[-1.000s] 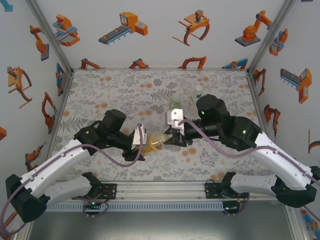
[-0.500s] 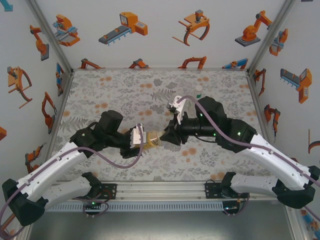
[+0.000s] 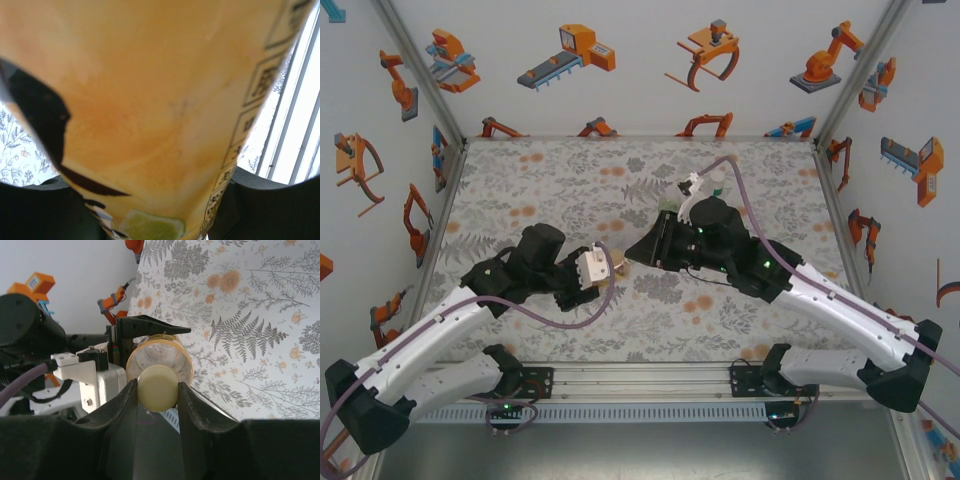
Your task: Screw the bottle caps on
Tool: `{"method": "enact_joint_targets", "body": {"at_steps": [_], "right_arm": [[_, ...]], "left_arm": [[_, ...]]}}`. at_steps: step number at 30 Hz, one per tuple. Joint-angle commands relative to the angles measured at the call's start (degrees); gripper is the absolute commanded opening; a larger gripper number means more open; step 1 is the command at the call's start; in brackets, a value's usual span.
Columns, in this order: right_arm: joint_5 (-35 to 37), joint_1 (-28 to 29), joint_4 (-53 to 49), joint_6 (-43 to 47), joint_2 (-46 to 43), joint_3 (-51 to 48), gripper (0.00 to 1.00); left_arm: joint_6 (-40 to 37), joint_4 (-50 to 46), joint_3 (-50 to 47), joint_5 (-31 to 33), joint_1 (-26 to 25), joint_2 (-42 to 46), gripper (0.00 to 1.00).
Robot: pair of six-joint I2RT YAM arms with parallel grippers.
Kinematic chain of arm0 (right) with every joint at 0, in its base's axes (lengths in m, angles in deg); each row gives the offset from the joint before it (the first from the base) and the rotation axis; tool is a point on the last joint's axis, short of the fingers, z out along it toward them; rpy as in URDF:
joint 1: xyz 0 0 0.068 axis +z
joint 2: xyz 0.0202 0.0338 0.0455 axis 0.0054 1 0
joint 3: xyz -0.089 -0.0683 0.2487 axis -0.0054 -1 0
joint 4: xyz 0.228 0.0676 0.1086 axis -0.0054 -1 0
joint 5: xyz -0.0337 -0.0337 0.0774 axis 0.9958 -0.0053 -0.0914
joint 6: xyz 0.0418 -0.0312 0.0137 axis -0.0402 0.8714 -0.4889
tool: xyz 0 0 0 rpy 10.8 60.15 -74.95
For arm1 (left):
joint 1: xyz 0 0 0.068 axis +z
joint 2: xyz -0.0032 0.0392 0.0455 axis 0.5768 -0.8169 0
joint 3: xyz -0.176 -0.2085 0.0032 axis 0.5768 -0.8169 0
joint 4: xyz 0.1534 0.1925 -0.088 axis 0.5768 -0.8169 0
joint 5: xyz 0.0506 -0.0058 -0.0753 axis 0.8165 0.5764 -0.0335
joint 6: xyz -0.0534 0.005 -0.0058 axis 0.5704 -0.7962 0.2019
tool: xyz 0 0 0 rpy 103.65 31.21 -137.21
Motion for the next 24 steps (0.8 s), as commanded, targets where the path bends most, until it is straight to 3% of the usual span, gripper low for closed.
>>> {"method": "enact_joint_targets", "body": {"at_steps": [1, 6, 9, 13, 18, 24], "right_arm": [[-1.7, 0.7, 2.5, -4.8, 1.2, 0.7, 0.00], [-1.4, 0.7, 0.4, 3.2, -1.0, 2.7, 0.47], [-0.5, 0.6, -0.6, 11.4, -4.0, 4.0, 0.63], [-7.1, 0.6, 0.0, 27.7, -7.3, 5.1, 0.65], [-14.2, 0.6, -2.0, 48.6, -10.5, 5.9, 0.61], [-21.5, 0.7, -11.5, 73.0, -9.4, 9.9, 0.60]], "left_arm": [[-0.1, 8.4, 0.8, -3.5, -0.8, 1.0, 0.00], [-0.9, 7.3, 1.2, -5.9, -0.7, 0.5, 0.00], [-1.5, 6.0, 1.7, -8.2, -0.7, 0.2, 0.00], [-2.5, 4.9, 1.8, -12.5, -0.7, 0.2, 0.00], [-3.8, 3.4, 2.3, -17.8, -0.8, -0.4, 0.00], [-4.8, 2.5, 2.4, -20.3, -0.8, 0.0, 0.00]]}}
